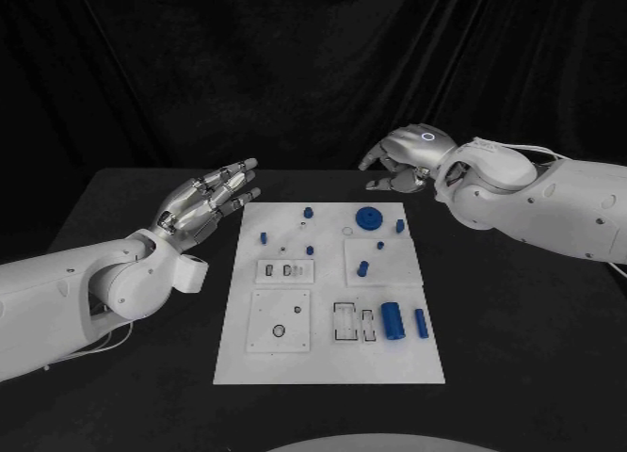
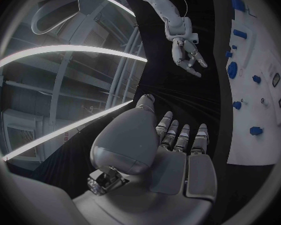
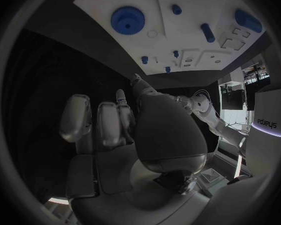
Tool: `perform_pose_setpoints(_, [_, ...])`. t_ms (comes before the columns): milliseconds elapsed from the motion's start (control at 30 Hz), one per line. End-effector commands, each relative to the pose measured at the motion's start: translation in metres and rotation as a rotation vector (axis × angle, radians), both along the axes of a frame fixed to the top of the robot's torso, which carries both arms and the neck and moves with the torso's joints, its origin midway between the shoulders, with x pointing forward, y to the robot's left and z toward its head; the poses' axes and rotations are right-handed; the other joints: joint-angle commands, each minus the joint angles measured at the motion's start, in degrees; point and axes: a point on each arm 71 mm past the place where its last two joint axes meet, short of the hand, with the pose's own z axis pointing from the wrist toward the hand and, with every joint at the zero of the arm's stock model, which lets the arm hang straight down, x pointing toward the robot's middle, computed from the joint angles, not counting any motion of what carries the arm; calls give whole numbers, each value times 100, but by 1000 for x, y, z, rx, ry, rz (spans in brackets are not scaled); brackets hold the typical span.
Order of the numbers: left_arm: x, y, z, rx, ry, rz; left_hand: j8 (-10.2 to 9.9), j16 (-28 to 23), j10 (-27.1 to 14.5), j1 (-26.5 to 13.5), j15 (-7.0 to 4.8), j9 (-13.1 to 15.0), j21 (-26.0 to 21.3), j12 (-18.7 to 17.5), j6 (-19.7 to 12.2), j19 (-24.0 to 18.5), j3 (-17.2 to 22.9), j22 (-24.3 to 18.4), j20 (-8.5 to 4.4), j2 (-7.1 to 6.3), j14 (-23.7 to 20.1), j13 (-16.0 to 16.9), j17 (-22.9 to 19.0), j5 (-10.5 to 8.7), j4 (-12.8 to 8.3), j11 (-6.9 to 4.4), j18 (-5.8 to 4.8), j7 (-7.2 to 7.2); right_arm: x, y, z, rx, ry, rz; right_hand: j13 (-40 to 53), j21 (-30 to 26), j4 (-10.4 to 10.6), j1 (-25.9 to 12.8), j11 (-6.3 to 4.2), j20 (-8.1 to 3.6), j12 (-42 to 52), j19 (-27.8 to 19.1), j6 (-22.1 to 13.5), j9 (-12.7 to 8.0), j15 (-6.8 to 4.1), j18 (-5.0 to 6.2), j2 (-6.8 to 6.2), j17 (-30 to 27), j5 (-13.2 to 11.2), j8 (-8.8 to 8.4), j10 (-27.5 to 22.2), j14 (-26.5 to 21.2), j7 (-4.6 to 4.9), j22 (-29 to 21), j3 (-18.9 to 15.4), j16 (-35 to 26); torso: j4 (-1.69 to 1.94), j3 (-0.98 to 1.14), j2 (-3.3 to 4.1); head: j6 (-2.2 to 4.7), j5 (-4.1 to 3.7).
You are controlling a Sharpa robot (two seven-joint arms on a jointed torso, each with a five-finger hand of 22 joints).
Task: Assemble the parts on the task board
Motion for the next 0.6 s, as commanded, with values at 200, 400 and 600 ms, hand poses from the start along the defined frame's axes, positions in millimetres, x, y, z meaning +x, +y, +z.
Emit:
perform_pose_setpoints(200, [-1, -1, 2, -16, -8, -16, 21, -19, -11, 61, -8, 5, -15, 8, 4, -14, 39, -6, -6, 12, -37, -6, -5, 21, -3, 33, 108, 15, -3, -15, -29, -70, 118, -111, 1646, 751, 350, -428, -56, -3, 434, 378, -84, 69, -13, -206, -118, 1922, 67, -52, 883, 636, -57, 841, -141, 823, -1, 0, 1, -13, 7])
perform_pose_setpoints(400, [-1, -1, 2, -17, -7, -18, 22, -10, -8, 65, 3, 5, -14, 19, 8, -13, 45, -6, -5, 13, -35, -4, -3, 29, -4, 34, 110, 14, -3, -15, -42, -89, 156, -117, 1646, 906, 519, -526, -73, -80, 434, 481, -280, 29, -96, -246, -184, 1922, 156, -71, 883, 636, -65, 1014, -94, 823, 22, -10, -1, -27, 4])
perform_pose_setpoints(600, [-1, -1, 1, -17, -5, -20, 24, -4, -7, 67, 11, 6, -16, 23, 13, -15, 48, -7, -5, 12, -33, -4, -2, 31, -4, 34, 110, 14, -2, -12, -55, -99, 180, -123, 1646, 1042, 546, -554, -142, -108, 434, 597, -440, -27, -126, -292, -146, 1747, 238, -73, 883, 583, -122, 1164, -51, 718, 15, -11, -10, -37, 30])
